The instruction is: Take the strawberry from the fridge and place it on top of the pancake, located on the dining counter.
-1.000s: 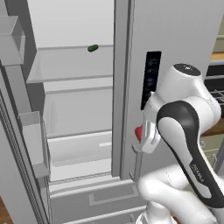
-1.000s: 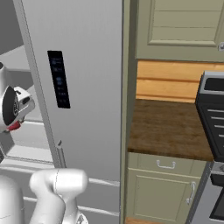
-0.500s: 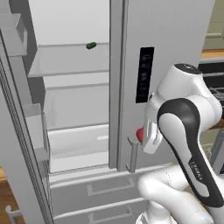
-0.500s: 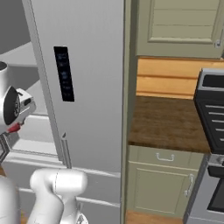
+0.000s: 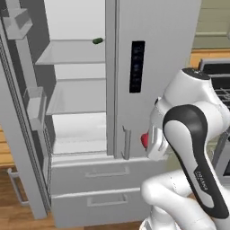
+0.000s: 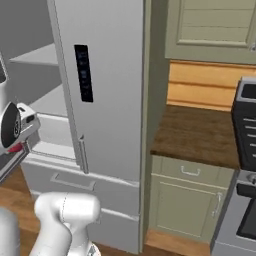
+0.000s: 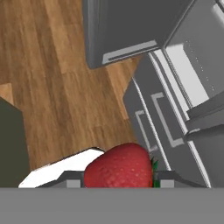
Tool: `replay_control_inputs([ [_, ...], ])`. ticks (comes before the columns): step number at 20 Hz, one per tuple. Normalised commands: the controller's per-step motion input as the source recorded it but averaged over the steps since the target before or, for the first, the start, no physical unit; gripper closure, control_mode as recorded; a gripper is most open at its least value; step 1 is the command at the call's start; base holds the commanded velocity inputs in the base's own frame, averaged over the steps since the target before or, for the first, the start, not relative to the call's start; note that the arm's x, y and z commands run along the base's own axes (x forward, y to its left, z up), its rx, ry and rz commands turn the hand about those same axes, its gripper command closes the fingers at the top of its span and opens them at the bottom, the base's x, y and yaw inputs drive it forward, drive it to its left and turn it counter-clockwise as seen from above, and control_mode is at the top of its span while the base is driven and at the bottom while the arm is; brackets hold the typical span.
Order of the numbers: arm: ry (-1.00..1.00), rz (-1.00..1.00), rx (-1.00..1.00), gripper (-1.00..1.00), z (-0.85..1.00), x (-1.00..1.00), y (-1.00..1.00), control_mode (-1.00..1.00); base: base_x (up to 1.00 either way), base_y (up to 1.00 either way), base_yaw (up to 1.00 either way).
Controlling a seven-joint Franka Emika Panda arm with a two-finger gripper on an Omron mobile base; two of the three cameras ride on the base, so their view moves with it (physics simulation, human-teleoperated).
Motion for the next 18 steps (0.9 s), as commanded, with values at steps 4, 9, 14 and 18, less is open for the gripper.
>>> replay_control_inputs([
  [4, 0.00, 0.00, 0.00, 1.00, 0.00, 0.00, 0.00, 1.00, -0.31, 0.00, 0.84],
  [9, 0.00, 0.00, 0.00, 1.00, 0.00, 0.00, 0.00, 1.00, 0.10, -0.20, 0.73],
  [14, 0.00, 0.00, 0.00, 1.00, 0.00, 0.00, 0.00, 1.00, -0.72, -0.44, 0.66],
  [18, 0.00, 0.00, 0.00, 1.00, 0.00, 0.00, 0.00, 1.00, -0.99, -0.39, 0.64],
])
